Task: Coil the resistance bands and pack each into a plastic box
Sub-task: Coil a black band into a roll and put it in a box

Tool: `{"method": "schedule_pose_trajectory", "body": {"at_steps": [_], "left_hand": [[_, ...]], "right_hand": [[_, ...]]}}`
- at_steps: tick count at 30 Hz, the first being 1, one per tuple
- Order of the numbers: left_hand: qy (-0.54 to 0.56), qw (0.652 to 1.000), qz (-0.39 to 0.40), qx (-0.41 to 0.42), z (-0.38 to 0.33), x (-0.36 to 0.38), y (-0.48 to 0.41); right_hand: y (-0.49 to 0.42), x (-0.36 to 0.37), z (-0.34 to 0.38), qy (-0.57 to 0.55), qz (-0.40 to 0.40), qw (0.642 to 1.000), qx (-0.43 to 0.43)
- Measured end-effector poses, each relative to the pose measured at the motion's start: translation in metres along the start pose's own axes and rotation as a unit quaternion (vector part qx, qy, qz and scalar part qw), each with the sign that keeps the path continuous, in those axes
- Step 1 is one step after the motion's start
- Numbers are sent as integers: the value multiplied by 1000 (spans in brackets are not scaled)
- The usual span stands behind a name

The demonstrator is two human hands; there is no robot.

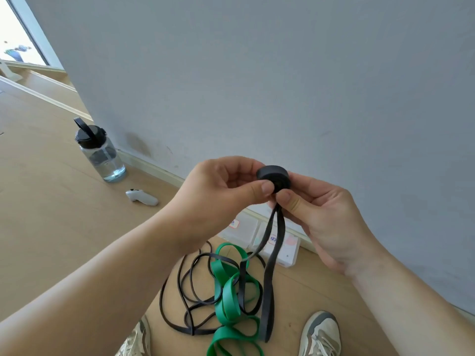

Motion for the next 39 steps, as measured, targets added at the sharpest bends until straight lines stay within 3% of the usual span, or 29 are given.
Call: {"method": "schedule_pose_trajectory", "body": {"at_steps": [3, 5, 7, 9, 12, 15, 17, 20, 29, 33, 39], "left_hand": [[123, 992, 24, -18, 6, 14, -1], [134, 990, 26, -25, 8, 18, -1], [57, 998, 16, -31, 5, 16, -1], [-95, 995, -36, -19, 2, 12, 0], [-281, 953, -99, 63, -1, 13, 3], [-367, 919, -62, 132, 0, 15, 3], [-368, 921, -59, 115, -2, 10, 1], [-357, 930, -40, 78, -5, 5, 0], [-337, 936, -56, 88, 5, 8, -1], [-328, 940, -57, 81, 6, 11, 0], [-248, 968, -18, 42, 3, 10, 1]], "right_hand": [[1, 0, -1, -23, -15, 1000, -1], [3, -1, 2, 16, -9, 1000, -21], [6, -5, 6, 137, 7, 989, -51], [7, -8, 7, 274, 41, 958, -74], [8, -5, 5, 381, 85, 915, -103], [10, 1, -1, 425, 102, 888, -143], [10, 1, -1, 419, 93, 893, -136], [8, -5, 3, 352, 91, 929, -67], [5, -10, -2, 210, 58, 976, 0], [5, -13, -7, 183, 68, 981, 12], [5, -17, -1, 247, 103, 963, -10]]}}
Point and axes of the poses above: each hand's wrist, its own y-axis away from the middle knuckle, its own x-axis out of the palm, z = x × y, the point moved 2 cm from there along -y, towards the middle knuckle, and after that the axes turned 13 degrees about -x, right-handed, at the moved point
